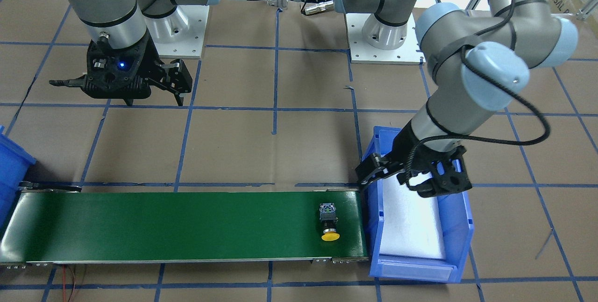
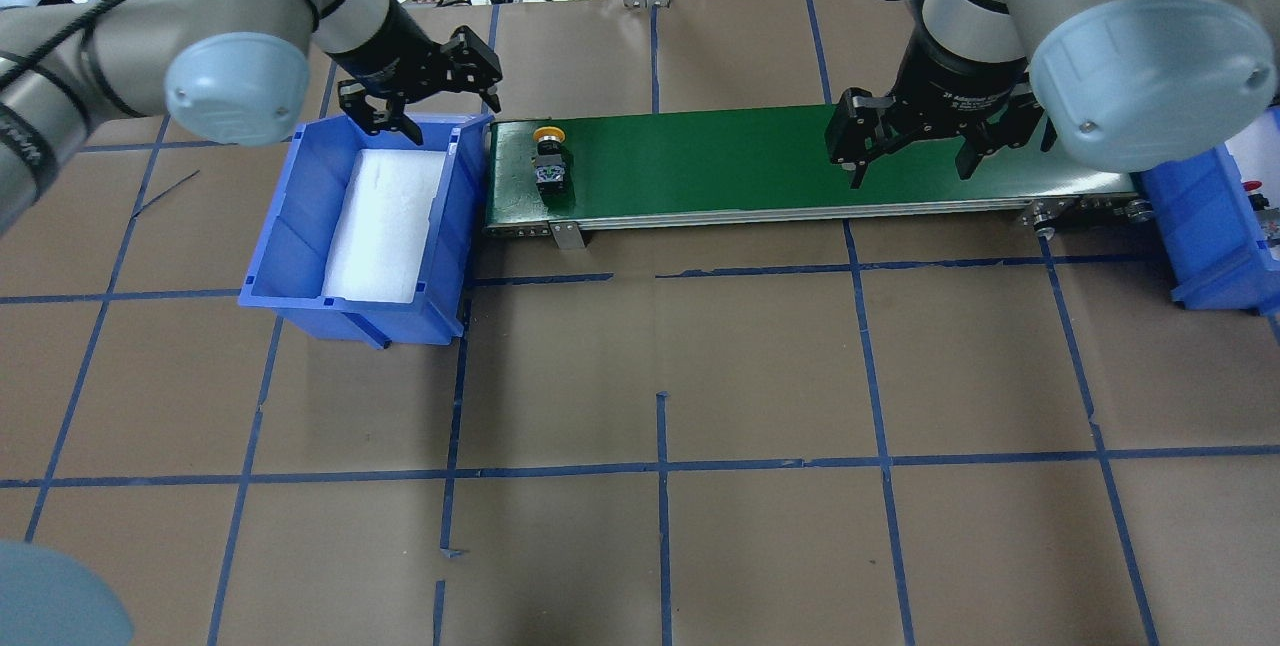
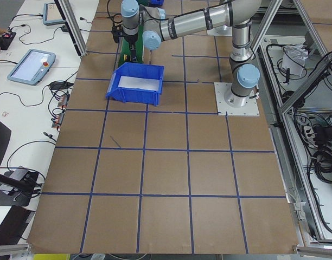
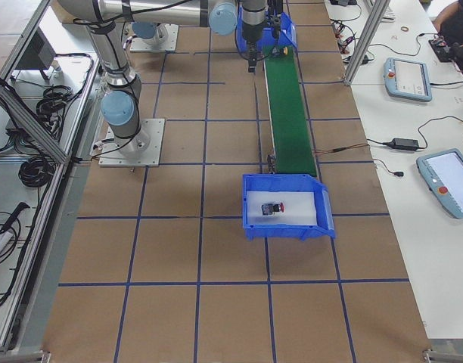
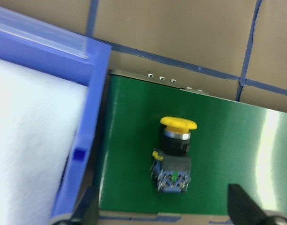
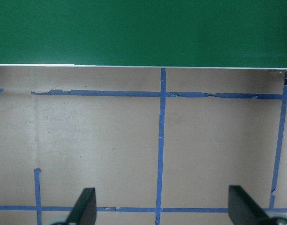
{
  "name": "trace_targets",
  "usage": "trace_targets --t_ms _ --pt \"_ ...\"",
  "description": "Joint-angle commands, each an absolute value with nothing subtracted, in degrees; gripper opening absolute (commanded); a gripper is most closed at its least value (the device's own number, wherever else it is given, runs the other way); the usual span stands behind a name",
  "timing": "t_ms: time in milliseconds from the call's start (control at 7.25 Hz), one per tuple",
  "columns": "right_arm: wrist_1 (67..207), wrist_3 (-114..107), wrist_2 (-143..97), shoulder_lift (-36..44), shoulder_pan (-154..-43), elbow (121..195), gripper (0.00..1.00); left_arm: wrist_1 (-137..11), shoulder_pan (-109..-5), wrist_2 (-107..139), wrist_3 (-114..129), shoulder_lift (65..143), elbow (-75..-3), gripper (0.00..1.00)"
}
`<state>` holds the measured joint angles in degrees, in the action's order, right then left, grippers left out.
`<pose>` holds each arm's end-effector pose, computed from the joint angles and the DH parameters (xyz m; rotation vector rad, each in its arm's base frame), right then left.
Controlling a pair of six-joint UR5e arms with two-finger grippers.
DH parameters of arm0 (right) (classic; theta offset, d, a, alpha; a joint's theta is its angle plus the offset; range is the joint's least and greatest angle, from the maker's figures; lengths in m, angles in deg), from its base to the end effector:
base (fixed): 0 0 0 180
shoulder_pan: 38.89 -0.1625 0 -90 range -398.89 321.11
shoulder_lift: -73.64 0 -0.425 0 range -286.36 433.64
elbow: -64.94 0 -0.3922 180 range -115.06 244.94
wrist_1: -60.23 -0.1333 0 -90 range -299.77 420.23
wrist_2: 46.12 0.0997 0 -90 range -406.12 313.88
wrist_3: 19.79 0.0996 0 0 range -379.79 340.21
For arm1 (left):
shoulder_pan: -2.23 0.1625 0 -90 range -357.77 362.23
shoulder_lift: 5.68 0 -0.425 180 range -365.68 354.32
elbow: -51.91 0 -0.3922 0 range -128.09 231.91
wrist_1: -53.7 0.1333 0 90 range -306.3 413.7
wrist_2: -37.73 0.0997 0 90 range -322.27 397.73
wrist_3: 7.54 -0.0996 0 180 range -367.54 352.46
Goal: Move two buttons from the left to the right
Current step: 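Open the left gripper and raise it away from the belt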
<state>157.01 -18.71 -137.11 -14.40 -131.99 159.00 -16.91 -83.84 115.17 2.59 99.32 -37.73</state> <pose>0.1587 -0.4977 0.4479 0.0549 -3.1243 0.0217 -0.1137 -0.6061 0.3853 0.3437 -2.8962 0.1034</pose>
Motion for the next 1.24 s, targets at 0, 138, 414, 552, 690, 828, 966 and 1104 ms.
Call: trace_targets --t_ms 0,138,414,552,690,828,966,1104 --pt "157.1 -18.6 -137.0 -14.3 -132.2 158.9 1.0 -24.0 -80.4 117.4 -3.8 91.2 -38.8 1.0" --pt "157.1 -19.0 -137.1 -14.2 -132.1 158.9 1.0 -25.1 -79.9 120.0 -5.6 89.6 -38.9 1.0" --pt "157.0 -18.8 -136.9 -14.2 -132.1 158.9 1.0 -28.0 -79.1 125.9 -8.9 86.3 -38.8 1.0" --pt "157.1 -18.6 -136.6 -14.2 -132.2 159.2 1.0 -29.3 -78.3 125.9 -9.0 84.9 -38.8 1.0" --pt "157.1 -18.5 -136.6 -14.2 -132.2 159.2 1.0 -30.5 -76.7 125.8 -9.8 84.7 -38.8 1.0" --pt "157.1 -18.6 -136.5 -14.2 -132.2 159.2 1.0 -31.1 -75.6 125.8 -10.2 84.7 -38.9 1.0" --pt "157.1 -18.6 -136.6 -14.2 -132.2 159.2 1.0 -31.1 -75.5 125.9 -10.3 84.7 -38.9 1.0" --pt "157.1 -18.6 -136.6 -14.2 -132.2 159.3 1.0 -31.2 -75.1 126.0 -10.3 84.4 -39.1 1.0"
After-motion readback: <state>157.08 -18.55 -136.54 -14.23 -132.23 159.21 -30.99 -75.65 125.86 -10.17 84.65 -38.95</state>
